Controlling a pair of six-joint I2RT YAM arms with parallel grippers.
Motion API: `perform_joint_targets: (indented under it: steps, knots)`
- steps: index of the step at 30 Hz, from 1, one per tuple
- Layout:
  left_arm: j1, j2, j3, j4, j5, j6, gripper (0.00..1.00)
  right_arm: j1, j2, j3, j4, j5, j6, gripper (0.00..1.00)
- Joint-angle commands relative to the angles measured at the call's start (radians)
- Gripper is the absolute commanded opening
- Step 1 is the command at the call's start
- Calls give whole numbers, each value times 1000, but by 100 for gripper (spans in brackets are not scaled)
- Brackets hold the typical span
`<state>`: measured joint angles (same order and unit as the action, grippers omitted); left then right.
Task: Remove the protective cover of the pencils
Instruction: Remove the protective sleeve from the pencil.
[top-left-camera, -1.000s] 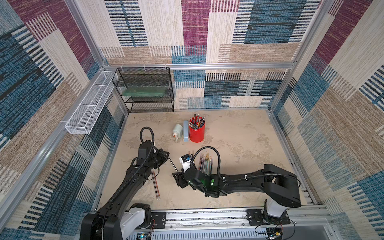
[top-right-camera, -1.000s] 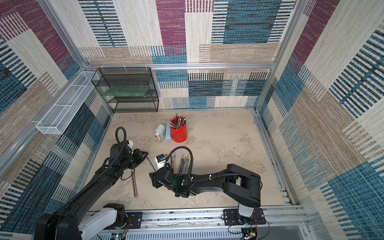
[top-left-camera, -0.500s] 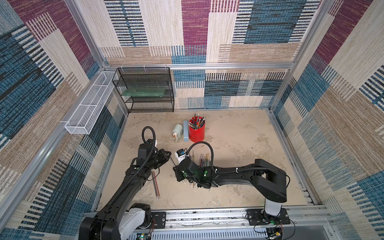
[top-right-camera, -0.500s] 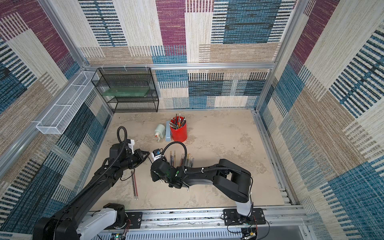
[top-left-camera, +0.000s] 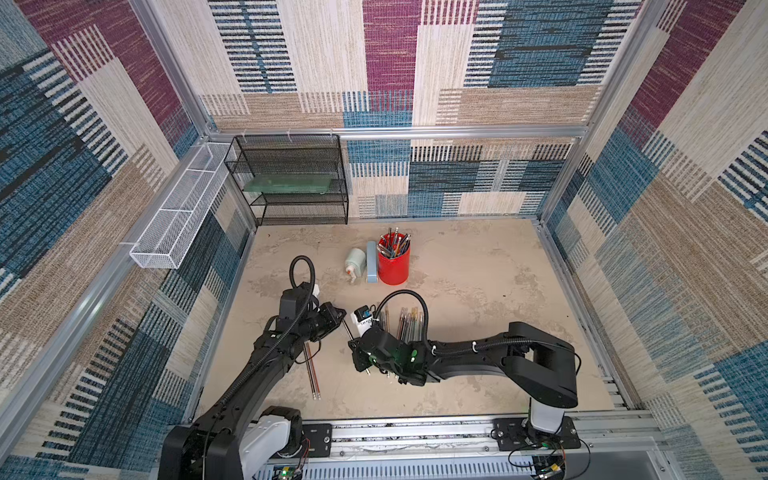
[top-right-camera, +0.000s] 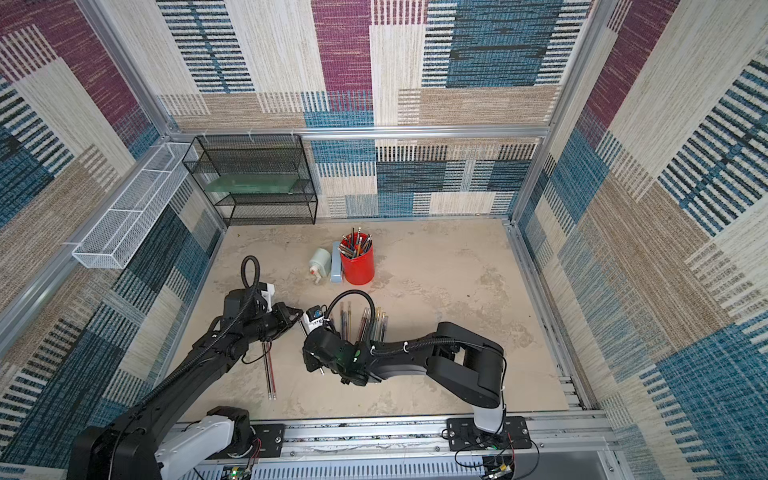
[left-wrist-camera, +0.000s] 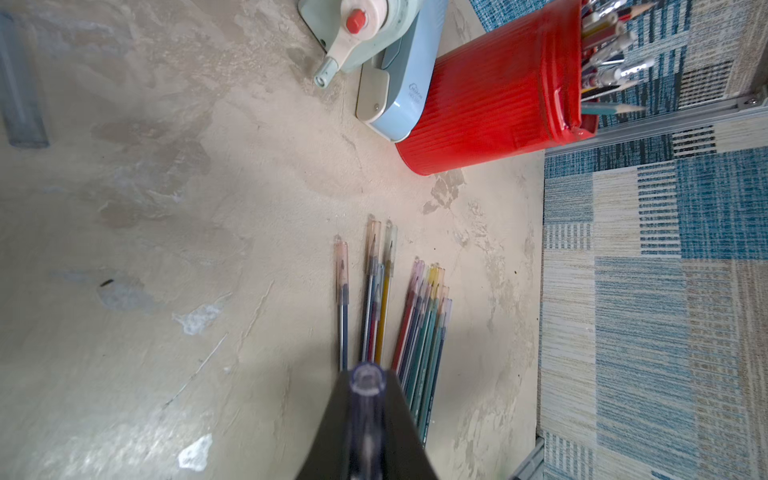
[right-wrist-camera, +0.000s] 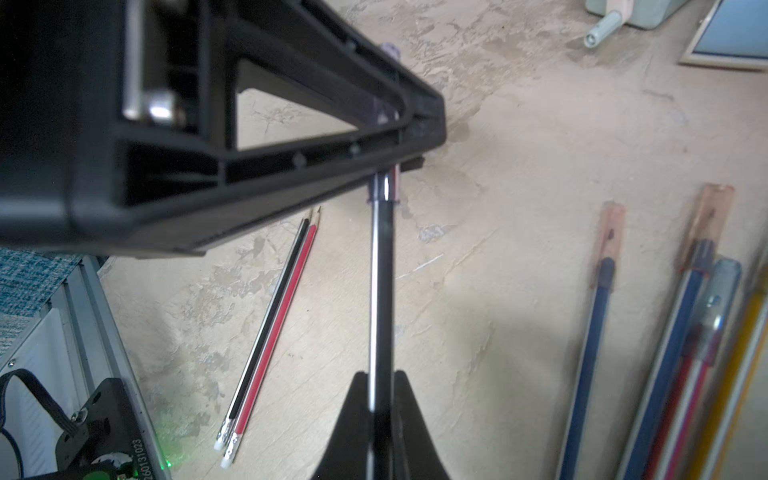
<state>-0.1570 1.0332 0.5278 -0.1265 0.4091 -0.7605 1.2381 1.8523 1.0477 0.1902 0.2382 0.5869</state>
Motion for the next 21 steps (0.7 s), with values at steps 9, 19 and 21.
perform_joint_targets:
  steps: [9, 19, 21]
  knots:
    - [9, 8, -13, 78, -144, -4, 0, 66, -27, -61, 69, -12, 21, 0]
    - [33, 11, -17, 123, -188, -57, 0, 92, -49, -132, 138, 23, 72, 0]
    - [34, 15, -12, 128, -186, -83, 0, 96, -69, -158, 159, 44, 88, 0]
